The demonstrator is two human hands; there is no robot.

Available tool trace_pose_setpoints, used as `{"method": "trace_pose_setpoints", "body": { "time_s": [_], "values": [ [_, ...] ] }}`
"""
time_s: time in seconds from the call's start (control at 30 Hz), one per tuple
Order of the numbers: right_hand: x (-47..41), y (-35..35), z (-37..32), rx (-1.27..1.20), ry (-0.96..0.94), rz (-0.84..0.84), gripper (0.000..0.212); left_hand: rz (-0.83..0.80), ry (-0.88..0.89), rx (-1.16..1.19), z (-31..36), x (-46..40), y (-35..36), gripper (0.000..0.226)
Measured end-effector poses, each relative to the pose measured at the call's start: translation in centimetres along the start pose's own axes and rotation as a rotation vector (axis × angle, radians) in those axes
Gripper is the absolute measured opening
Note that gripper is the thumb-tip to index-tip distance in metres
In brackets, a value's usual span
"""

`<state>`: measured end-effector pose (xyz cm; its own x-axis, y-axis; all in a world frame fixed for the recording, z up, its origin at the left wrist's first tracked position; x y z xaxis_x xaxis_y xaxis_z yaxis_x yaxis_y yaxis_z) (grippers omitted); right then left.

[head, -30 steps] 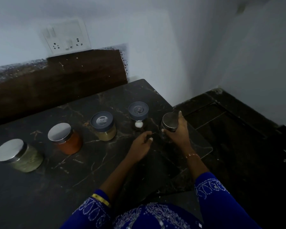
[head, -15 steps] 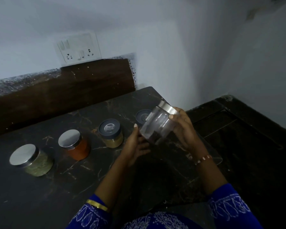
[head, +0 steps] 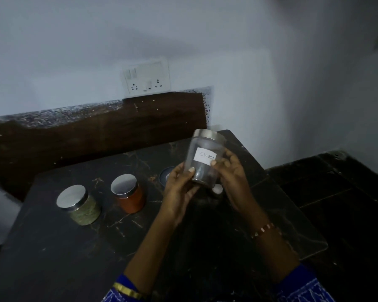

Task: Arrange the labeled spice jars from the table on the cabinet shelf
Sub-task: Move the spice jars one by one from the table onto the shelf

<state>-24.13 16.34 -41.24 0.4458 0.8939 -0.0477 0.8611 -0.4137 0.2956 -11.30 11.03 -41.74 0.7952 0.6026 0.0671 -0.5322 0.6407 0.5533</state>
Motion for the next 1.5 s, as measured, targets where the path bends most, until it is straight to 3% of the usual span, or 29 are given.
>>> {"method": "trace_pose_setpoints", "body": {
  "time_s": [0.3,0.6,0.77,0.93,1.17,1.27,1.5],
  "values": [
    [-1.2,5.7,-3.3,0.012,-0.090,-0.235,0.047,0.020,0.196,-0.204,4.9,1.5,-1.6,0.062],
    [-4.5,12.8,-8.8,0.165,-0.221,-0.349,0.063,0.027,0.400,-0.168,13.6,1.9,-1.8,0.064],
    [-6.1,16.1,-13.4,0.264,-0.329,-0.367,0.070,-0.004,0.516,-0.239,18.8,1.6,-1.1,0.063],
    [-7.7,18.5,-18.5,0.352,-0.458,-0.342,0.063,-0.013,0.630,-0.323,24.0,0.6,0.6,0.065],
    [-10.9,21.1,-30.1,0.476,-0.684,-0.347,0.063,0.051,0.852,-0.632,34.2,-1.4,6.9,0.048],
    [-12.3,21.7,-34.9,0.444,-0.760,-0.369,0.065,0.121,0.896,-0.756,38.8,-2.6,9.1,0.056],
    [-16.6,23.0,-42.2,0.446,-0.865,-0.319,0.071,0.193,1.062,-0.890,46.4,-5.3,13.9,0.047]
  ]
}}
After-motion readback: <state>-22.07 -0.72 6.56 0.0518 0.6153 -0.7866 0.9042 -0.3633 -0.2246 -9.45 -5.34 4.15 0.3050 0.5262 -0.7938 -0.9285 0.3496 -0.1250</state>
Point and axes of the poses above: each hand's wrist, its own x-axis away from the middle knuckle, its own y-axis out of the palm, z = x × y, the point moved 7 cm from there along -x, towards the middle knuckle, and after that the axes turned 11 degrees about -z, right-handed, at the moved point
